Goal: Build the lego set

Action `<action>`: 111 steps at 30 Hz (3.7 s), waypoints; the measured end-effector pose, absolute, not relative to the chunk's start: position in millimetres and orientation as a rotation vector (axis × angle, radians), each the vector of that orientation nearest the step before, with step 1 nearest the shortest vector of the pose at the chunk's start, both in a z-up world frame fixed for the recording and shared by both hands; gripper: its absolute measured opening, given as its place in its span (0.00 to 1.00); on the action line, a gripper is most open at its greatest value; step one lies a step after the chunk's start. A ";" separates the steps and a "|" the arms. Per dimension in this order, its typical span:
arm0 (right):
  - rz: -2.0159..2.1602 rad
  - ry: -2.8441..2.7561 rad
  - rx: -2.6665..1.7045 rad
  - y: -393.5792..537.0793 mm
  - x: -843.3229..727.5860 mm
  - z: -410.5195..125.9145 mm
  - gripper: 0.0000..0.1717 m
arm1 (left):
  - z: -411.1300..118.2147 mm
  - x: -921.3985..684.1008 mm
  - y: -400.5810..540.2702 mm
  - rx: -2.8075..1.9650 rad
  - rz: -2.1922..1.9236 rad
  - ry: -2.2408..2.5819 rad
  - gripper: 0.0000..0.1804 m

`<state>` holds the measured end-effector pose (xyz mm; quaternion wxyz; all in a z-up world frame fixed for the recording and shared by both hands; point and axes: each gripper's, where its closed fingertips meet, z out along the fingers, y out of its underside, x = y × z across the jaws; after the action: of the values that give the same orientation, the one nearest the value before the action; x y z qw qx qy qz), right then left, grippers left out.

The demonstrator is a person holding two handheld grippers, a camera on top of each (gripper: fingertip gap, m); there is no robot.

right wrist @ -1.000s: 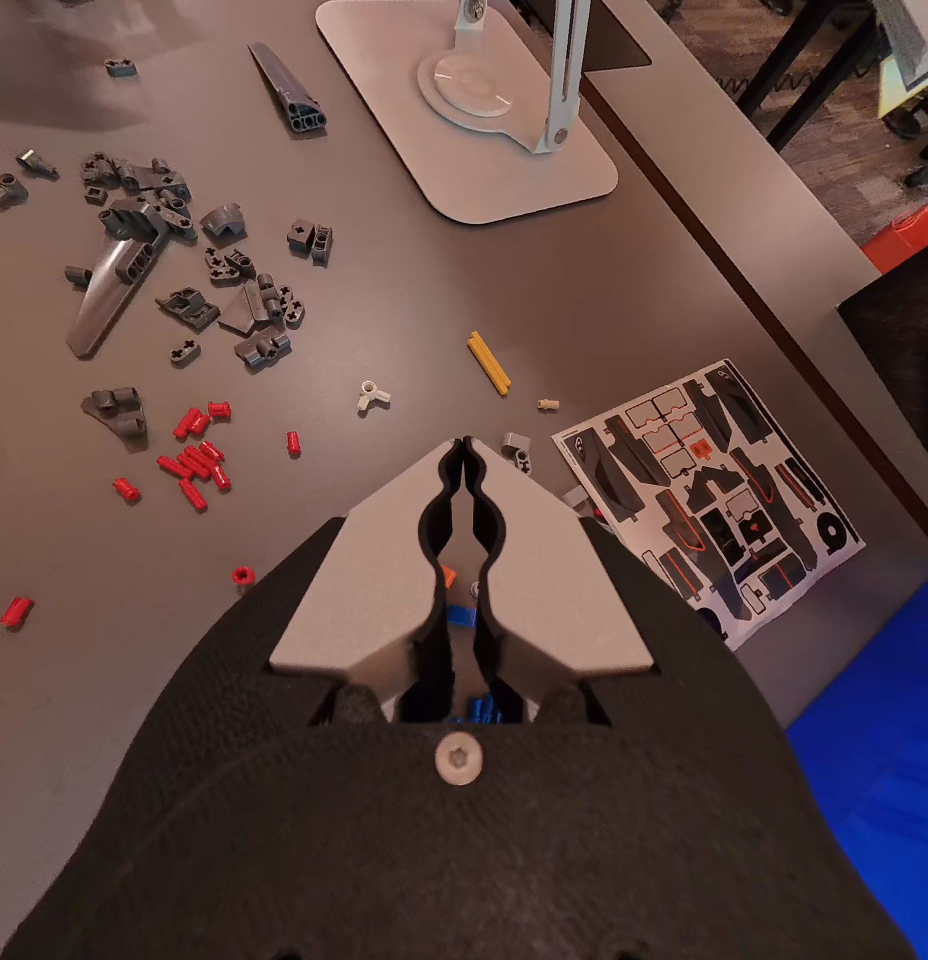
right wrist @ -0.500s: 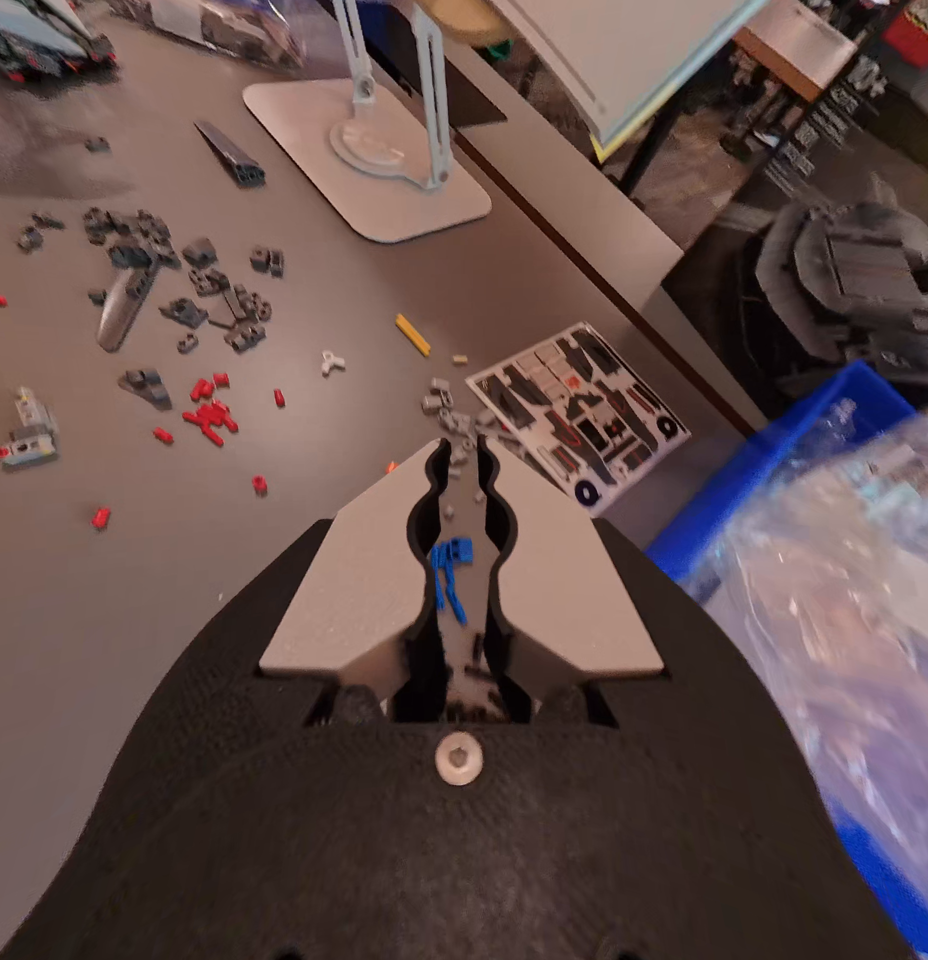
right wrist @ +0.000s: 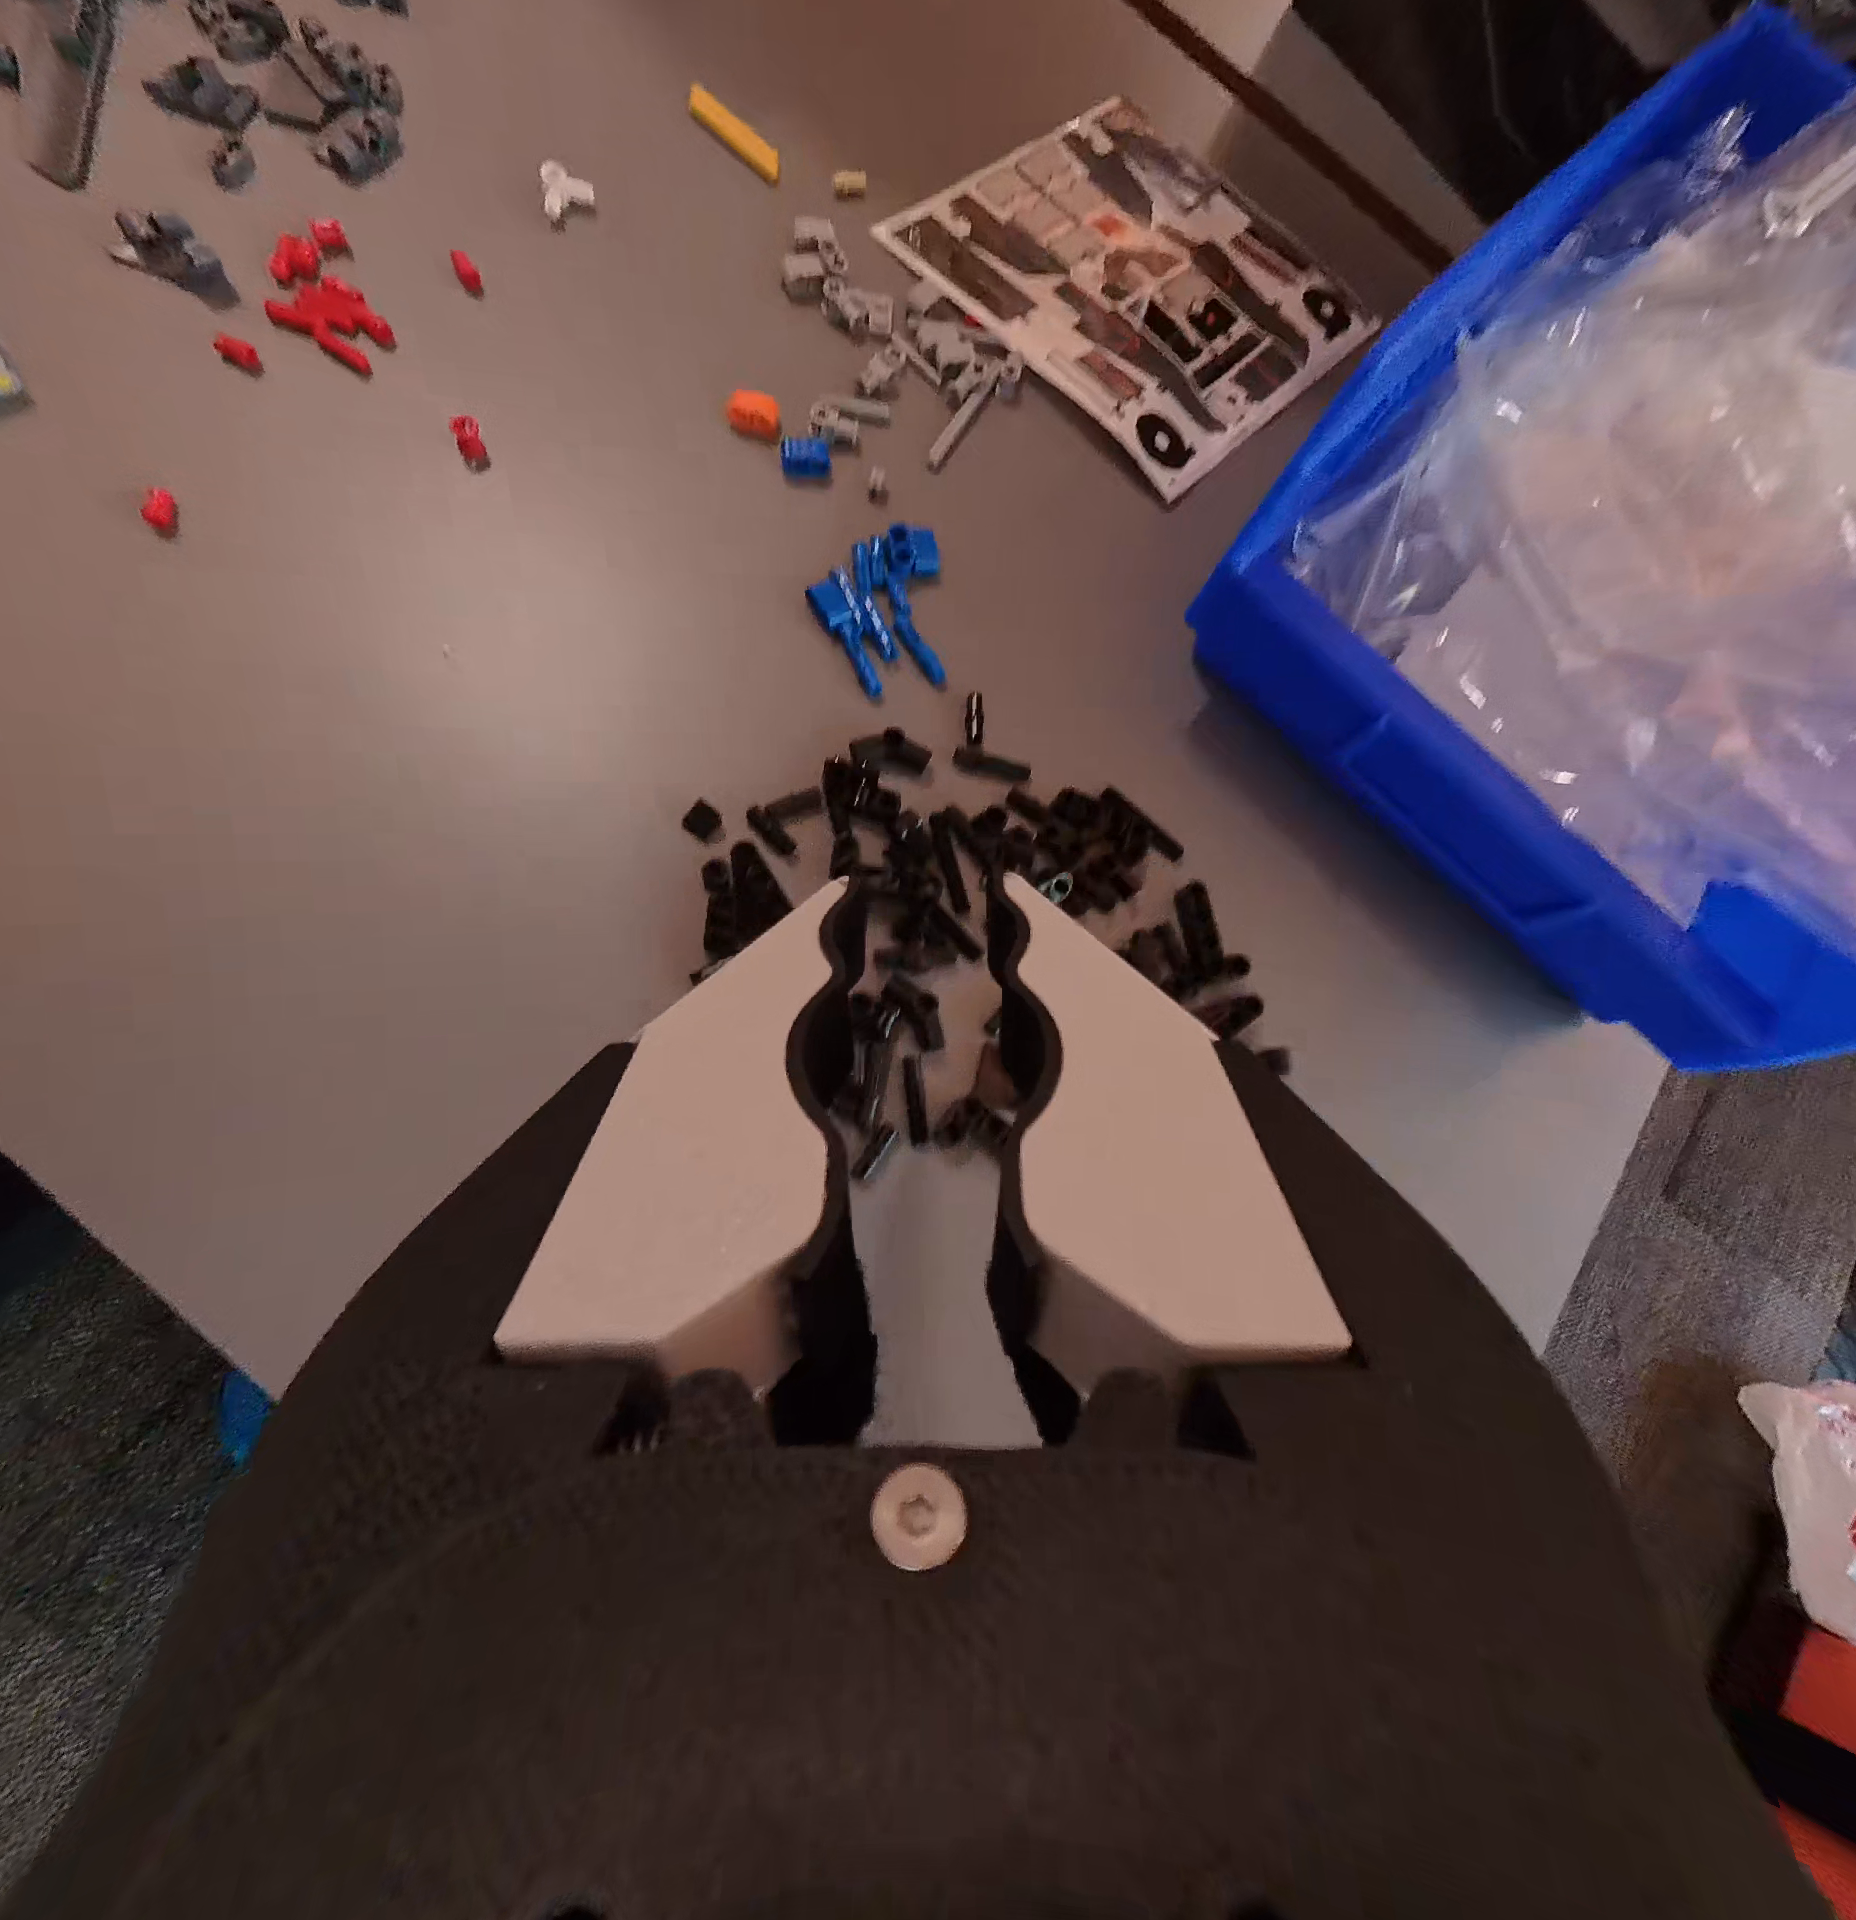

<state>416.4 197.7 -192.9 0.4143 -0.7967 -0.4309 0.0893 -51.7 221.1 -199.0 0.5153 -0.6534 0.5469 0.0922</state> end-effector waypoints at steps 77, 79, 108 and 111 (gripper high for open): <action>0.324 -1.165 -2.060 206.6 428.3 -241.8 0.14 | -217.0 -47.2 237.8 -1.630 0.241 1.314 0.01; 0.327 -1.194 -2.053 207.9 421.5 -242.9 0.14 | -217.1 -47.3 237.9 -1.630 0.240 1.314 0.01; 0.186 -1.369 -2.007 331.5 265.3 -198.7 0.18 | -209.5 -53.8 239.5 -1.634 0.168 1.269 0.01; 0.153 -1.361 -2.080 348.7 247.4 -204.7 0.20 | -208.6 -52.8 238.0 -1.629 0.159 1.271 0.01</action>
<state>247.4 348.7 -204.7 0.3200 -0.7913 -0.5177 0.0582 -52.8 238.0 -208.6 0.5094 -0.6765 0.5278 0.0660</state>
